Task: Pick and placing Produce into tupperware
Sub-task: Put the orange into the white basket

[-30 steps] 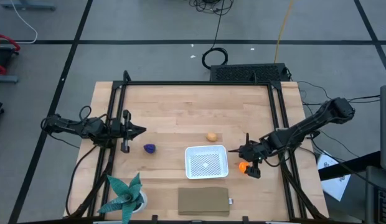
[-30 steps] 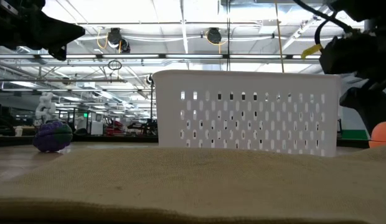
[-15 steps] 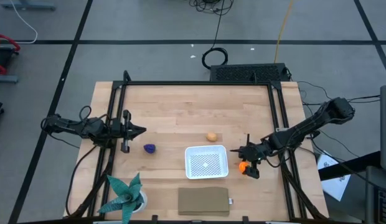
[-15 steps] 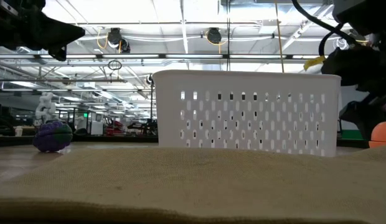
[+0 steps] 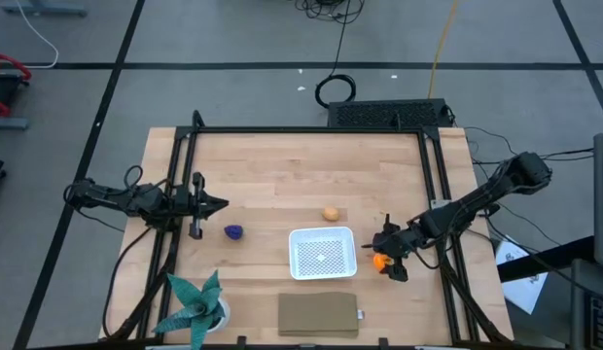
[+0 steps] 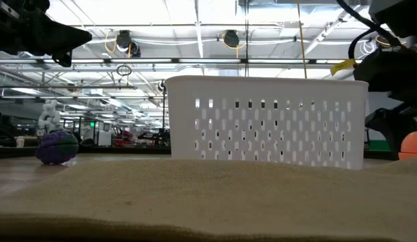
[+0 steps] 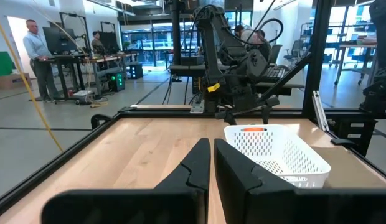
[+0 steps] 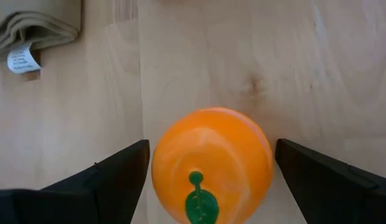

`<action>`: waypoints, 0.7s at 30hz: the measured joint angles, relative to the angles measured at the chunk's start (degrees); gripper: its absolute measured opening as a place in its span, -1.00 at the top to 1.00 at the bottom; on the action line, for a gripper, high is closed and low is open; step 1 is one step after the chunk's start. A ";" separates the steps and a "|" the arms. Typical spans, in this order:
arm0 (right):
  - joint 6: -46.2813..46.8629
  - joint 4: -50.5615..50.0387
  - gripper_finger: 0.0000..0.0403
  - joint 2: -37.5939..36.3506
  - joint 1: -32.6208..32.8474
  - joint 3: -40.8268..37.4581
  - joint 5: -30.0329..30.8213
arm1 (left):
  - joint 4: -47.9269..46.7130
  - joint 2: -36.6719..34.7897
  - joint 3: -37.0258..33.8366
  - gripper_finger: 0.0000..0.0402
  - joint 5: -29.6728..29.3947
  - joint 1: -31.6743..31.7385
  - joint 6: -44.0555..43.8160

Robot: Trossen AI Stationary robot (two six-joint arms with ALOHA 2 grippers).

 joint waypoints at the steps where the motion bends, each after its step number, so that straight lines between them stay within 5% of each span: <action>1: -0.48 0.17 -0.71 0.15 0.34 0.00 0.17 | -0.01 0.00 0.00 0.87 0.01 0.00 0.00; 11: -7.55 0.63 -0.67 0.46 3.51 -0.17 5.28 | 0.01 -0.01 0.00 0.87 -0.01 -0.02 0.01; 21: -8.15 0.94 -0.24 0.46 3.85 -0.24 6.95 | -0.06 0.00 0.00 0.87 -0.01 -0.01 -0.70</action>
